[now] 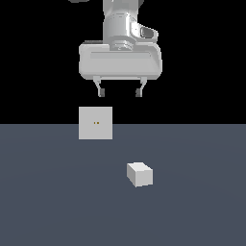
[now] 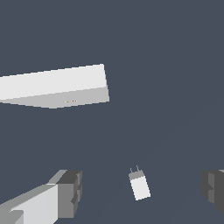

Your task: Plug the charger into the wall socket.

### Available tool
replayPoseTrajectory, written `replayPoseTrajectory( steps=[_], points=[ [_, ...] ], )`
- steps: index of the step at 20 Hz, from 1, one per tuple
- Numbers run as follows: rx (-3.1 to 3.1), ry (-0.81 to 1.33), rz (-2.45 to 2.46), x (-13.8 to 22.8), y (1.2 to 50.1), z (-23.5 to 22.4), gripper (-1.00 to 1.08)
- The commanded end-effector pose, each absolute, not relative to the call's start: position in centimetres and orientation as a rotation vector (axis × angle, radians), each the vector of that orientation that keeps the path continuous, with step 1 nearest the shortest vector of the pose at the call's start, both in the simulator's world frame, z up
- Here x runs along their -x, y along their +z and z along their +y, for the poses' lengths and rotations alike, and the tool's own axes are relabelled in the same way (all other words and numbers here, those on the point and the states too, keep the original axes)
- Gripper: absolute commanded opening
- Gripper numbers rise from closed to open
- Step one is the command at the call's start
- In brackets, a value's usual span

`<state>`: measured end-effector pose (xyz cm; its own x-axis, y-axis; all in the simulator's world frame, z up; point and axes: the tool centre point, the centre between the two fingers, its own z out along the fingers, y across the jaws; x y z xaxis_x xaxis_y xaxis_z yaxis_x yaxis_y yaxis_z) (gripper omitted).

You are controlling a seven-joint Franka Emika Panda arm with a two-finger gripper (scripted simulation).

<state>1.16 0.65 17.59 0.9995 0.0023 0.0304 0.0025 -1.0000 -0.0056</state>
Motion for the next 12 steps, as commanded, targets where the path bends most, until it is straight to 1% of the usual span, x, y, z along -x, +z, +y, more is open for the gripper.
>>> replayPoseTrajectory(
  steps=[1,12],
  points=[
    [3.136,-0.048,-0.004,-1.2,17.6,0.7,1.0],
    [3.132,-0.085,-0.054,0.1,16.5,0.4,1.0]
  ],
)
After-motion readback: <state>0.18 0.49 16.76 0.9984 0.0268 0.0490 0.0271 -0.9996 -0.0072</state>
